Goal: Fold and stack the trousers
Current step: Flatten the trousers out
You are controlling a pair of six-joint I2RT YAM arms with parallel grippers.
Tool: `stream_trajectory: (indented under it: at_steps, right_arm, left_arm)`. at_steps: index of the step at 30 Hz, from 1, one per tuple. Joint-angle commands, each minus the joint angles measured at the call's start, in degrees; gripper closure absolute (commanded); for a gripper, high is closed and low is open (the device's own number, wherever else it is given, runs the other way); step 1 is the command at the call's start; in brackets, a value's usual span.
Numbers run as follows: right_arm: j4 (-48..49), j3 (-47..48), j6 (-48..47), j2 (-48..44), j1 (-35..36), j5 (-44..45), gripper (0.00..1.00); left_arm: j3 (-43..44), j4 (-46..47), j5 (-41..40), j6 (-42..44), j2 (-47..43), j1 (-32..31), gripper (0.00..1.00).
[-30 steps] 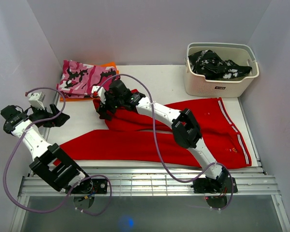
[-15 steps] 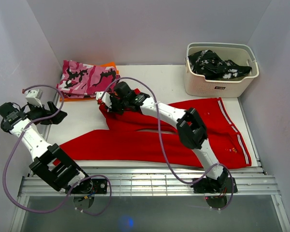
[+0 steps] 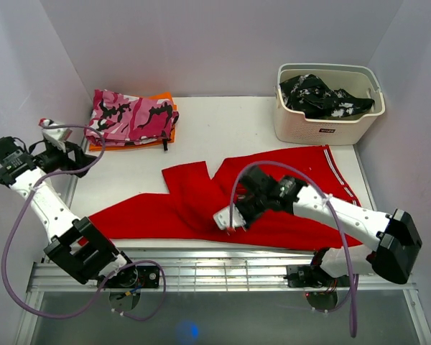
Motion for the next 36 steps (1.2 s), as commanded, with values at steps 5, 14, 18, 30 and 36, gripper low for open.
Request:
stream_trajectory:
  at_steps: [5, 14, 18, 30, 36]
  right_arm:
    - [5.15, -34.21, -8.71, -14.08, 6.66, 13.61, 0.92]
    - [11.05, -37.85, -6.06, -12.95, 7.29, 16.61, 0.92]
    - [12.01, -36.53, -5.36, -12.06, 7.29, 16.7, 0.92]
    - [12.63, -36.18, -2.81, -12.68, 7.38, 17.32, 0.92]
    - [14.21, -36.79, -1.14, -13.03, 7.38, 18.81, 0.91]
  left_arm:
    - [-2.52, -21.06, -5.14, 27.3, -4.66, -18.32, 0.18]
    - [-3.77, -4.55, -24.39, -0.18, 6.37, -55.51, 0.13]
    - [-3.22, 5.45, -31.16, -12.23, 13.26, -65.61, 0.1]
    - [-3.4, 26.13, -46.01, -25.34, 29.17, -75.65, 0.12]
    - [-6.74, 30.0, -51.47, -28.07, 33.13, -78.21, 0.26]
